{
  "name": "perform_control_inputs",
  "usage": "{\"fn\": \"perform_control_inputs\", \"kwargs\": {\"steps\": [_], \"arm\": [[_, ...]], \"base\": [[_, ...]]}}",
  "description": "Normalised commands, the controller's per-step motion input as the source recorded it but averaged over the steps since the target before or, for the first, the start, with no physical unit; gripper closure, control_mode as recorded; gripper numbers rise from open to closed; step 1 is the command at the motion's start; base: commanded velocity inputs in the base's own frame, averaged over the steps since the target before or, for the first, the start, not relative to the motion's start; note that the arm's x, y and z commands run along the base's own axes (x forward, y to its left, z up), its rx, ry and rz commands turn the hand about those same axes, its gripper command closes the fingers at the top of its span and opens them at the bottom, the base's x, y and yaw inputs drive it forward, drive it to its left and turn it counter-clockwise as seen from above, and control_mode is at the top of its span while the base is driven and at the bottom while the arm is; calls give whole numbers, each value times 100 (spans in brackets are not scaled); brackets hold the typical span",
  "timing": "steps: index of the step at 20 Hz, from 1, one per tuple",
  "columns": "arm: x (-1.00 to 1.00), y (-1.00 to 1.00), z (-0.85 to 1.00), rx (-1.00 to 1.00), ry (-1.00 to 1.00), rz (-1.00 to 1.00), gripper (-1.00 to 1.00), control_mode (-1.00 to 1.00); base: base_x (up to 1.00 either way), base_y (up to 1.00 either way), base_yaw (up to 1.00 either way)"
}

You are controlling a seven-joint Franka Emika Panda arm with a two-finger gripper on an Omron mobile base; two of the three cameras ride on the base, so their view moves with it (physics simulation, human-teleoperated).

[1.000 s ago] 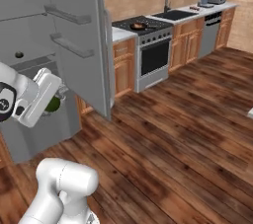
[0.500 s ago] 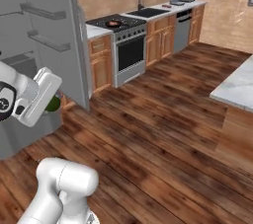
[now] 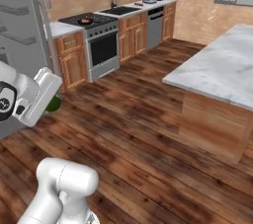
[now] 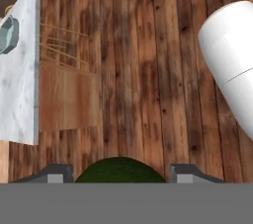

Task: Place the cold items (lime and squash) from the fridge in one tupperware on the dining counter. Place the warm items (hot dog and kebab skewer) in the stove area in another tupperware.

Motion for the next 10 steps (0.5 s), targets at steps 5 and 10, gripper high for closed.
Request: {"fn": "perform_control_inputs", "kwargs": {"steps": [5,10], "arm": [[0,0,0,0,0,0,100,100],[0,0,0,0,0,0,100,100]], "base": [[-19,-89,-18],[-3,-92,-16]]}}
